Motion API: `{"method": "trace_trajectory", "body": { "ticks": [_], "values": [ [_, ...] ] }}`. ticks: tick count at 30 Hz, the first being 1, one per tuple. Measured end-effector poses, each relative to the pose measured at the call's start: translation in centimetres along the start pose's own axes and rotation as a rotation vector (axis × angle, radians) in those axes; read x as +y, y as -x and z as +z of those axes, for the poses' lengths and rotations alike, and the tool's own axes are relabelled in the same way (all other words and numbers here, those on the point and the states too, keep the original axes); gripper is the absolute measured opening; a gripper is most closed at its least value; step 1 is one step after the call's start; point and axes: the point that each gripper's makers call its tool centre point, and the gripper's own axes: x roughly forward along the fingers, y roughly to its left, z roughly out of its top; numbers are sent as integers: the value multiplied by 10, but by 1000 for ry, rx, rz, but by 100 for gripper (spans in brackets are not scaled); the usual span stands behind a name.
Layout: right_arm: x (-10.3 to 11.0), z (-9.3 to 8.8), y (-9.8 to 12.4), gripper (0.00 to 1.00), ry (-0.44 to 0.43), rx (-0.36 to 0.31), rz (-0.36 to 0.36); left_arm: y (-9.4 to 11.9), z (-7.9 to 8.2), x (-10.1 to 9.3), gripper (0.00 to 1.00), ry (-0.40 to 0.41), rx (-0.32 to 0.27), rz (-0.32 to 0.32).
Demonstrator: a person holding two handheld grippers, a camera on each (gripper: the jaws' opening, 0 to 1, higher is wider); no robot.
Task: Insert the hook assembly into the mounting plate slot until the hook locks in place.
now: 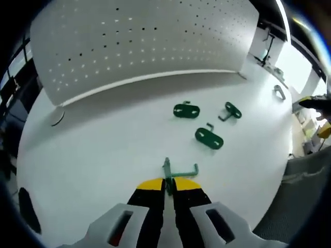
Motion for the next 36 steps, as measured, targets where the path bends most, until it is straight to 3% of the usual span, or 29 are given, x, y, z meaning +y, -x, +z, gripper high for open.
{"method": "trace_trajectory", "body": {
  "ticks": [3, 18, 25, 28, 36],
  "values": [
    [-3, 1, 1, 71, -4, -7, -12, 2, 2, -5, 5, 42, -13, -37],
    [3, 4, -2, 71, 6, -10, -4, 24, 17, -7, 4, 20, -61, -43],
    [4, 12, 1, 72, 6, -31, -3, 46, 31, -14, 4, 18, -113, -55],
    [8, 16, 0, 72, -3, -45, 6, 50, 30, -21, 4, 52, -131, -86],
    [14, 27, 0, 72, 18, -78, 3, 58, 12, -35, 4, 40, -113, -115]
  ]
}}
